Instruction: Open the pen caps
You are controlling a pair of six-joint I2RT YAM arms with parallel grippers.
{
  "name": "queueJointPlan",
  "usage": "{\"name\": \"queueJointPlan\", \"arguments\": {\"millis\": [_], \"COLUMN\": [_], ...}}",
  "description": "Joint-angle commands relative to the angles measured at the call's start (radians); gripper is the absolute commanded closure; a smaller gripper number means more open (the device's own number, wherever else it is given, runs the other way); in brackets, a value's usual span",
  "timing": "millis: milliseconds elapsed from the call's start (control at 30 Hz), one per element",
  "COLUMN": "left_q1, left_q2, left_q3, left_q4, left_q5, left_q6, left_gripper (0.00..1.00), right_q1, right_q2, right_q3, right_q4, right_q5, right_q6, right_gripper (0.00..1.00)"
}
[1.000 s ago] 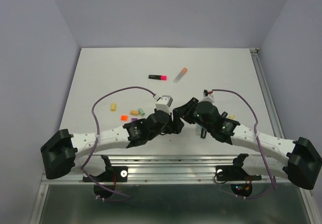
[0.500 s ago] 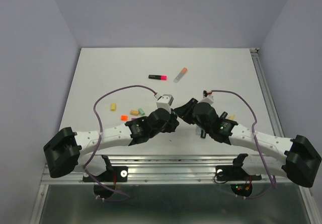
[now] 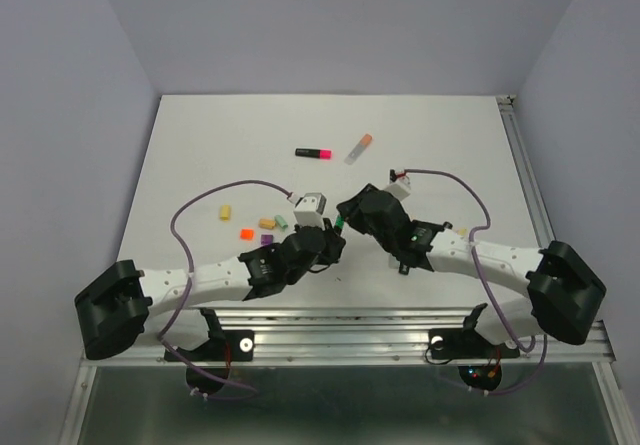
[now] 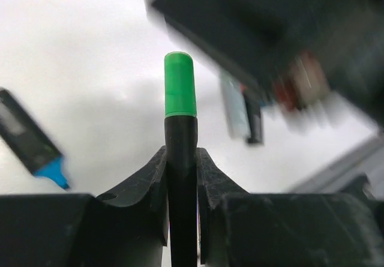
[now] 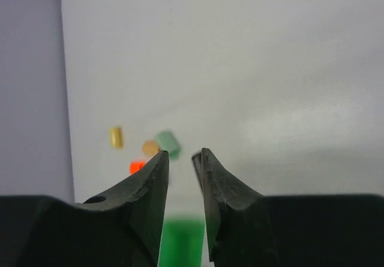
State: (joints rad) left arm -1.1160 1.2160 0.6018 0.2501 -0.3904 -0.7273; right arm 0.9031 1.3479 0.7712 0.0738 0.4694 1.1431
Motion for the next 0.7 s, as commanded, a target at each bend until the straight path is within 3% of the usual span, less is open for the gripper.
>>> {"name": "queueJointPlan", "arguments": {"millis": [0,133,433,467,567,600,667], "left_q1": [-0.166,-0.214,-0.212,-0.205,-0.151,-0.136,-0.093], "left_q2": [-0.136,-0.176,-0.254,-0.272,-0.299,-0.305,-0.323], "left_q3": [-0.054,-0.088,-0.074,-0.076,-0.083,-0.089,-0.108], "left_q4": [0.129,0.172,0.143,0.143,0.159,0.181,0.222], "left_q5": [0.176,0.183,0.081,0.081,0.116,0.134,0.212], "left_q6": [-0.067,-0.07,-0.006,-0.003,0.009,0.012,0.028], "left_gripper": [1.0,1.0,1.0,1.0,1.0,1.0,1.0], "right_q1": [-0.249,-0.391,-0.394,-0.394,-0.394,-0.392,-0.392], "right_q2": [0.137,0.149,-0.156,-0.224,-0.312,-0.358,-0.381], "right_q3": [0.103,0.128,-0.082,-0.108,-0.239,-0.271,-0.36], "right_q4": [0.155,0.24,0.317,0.314,0.411,0.502,0.608], "right_q5": [0.309,0.072,-0.493,-0.533,-0.731,-0.82,-0.903], "right_q6": [-0.15,-0.168,-0.352,-0.347,-0.31,-0.292,-0.222], "right_gripper": [0.99,0.99,0.98,0.92,0.63,0.41,0.26]}}
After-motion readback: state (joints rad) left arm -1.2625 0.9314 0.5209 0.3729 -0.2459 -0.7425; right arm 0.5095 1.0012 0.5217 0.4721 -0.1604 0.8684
